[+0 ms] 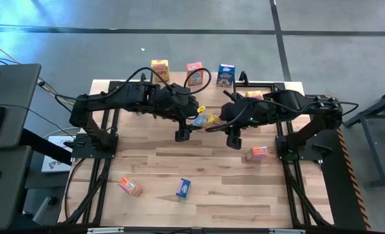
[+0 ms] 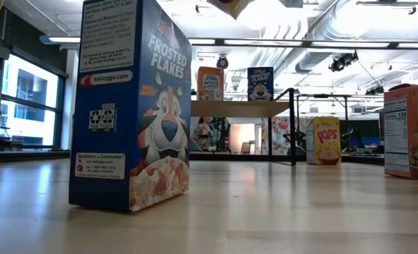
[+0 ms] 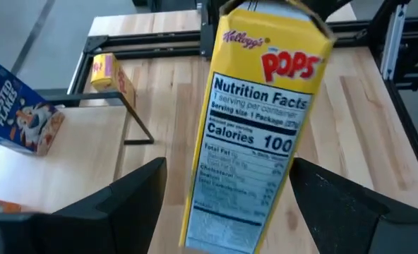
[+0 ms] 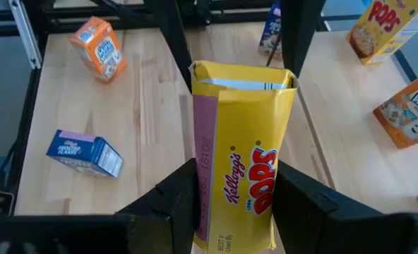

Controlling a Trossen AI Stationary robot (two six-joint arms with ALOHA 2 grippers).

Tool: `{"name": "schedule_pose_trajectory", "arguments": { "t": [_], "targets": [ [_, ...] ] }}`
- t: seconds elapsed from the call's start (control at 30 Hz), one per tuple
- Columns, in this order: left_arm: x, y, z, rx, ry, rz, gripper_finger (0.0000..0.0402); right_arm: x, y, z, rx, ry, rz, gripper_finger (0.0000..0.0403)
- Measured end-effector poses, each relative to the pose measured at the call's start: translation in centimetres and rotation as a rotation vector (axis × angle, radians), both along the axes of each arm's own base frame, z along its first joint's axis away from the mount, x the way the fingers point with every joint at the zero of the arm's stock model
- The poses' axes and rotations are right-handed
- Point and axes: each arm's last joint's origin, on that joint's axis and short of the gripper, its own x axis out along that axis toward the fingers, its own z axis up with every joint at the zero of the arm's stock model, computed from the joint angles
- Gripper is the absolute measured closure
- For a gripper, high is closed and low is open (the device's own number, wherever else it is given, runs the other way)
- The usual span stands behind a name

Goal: Stack cereal on shelf
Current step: Put the bottom yellow cereal box aligned with the other yellow cereal box on the shelf

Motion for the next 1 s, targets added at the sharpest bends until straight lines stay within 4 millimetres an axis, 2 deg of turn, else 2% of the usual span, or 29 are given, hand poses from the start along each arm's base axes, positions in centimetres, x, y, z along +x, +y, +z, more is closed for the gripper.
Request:
{"name": "schedule_pose_trajectory", "arguments": {
  "t": [0.4, 0.8, 1.0],
  "targets": [
    [0.43, -0.07, 0.06, -0.006, -0.028, -0.026, 0.0117, 0.17, 0.03, 0.17, 0.009, -0.025, 0.002, 0.0256],
    [0.43, -0.08, 0.06, 0.024, -0.026, -0.055, 0.019, 0.22, -0.29, 0.18, 0.011, -0.025, -0.007, 0.0256],
    [0.43, -0.11, 0.06, 0.01, -0.026, -0.071, 0.0208, 0.24, -0.43, 0.17, 0.018, -0.024, -0.009, 0.0256]
  ]
}}
